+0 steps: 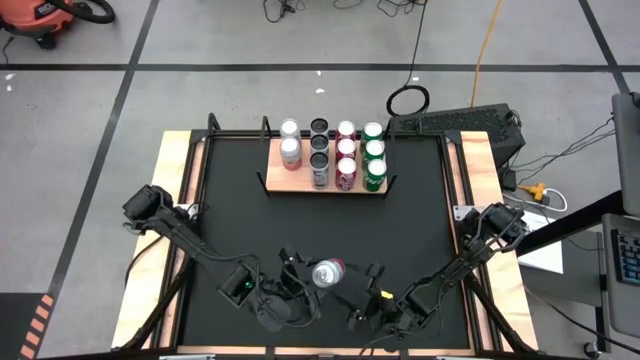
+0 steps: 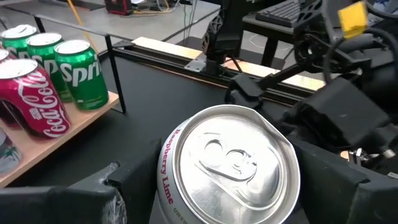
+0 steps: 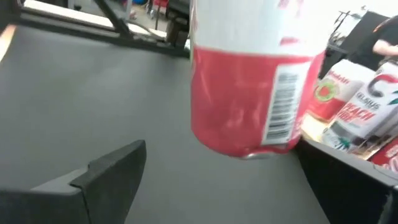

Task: Place canned beverage on shelf
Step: Put the pink soda can on the shelf

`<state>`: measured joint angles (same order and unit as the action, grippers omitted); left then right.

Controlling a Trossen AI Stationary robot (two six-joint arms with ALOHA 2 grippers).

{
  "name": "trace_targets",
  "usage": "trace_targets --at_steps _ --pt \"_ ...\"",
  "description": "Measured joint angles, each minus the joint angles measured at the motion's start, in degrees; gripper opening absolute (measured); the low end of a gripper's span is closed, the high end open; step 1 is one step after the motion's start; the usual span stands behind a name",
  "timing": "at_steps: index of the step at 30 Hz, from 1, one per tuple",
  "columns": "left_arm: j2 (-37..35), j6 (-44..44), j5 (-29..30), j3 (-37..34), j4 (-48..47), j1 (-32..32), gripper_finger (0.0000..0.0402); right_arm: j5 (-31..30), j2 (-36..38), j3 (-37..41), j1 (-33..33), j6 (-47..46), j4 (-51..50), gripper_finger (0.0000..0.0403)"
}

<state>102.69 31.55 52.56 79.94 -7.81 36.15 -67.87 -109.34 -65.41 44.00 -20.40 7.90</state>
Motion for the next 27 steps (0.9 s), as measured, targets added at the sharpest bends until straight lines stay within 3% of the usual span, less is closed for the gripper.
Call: trace_targets --at_steps 9,27 --pt "0.0 5.59 -0.21 0.0 1.05 -1.57 0.0301 -2.74 2.07 -0.02 3.25 0.46 -0.83 0.04" --pt "-0.02 5.88 -0.22 0.0 4.11 -2.11 0.0301 -4.26 2.84 -0.09 4.07 0.21 -2.6 0.04"
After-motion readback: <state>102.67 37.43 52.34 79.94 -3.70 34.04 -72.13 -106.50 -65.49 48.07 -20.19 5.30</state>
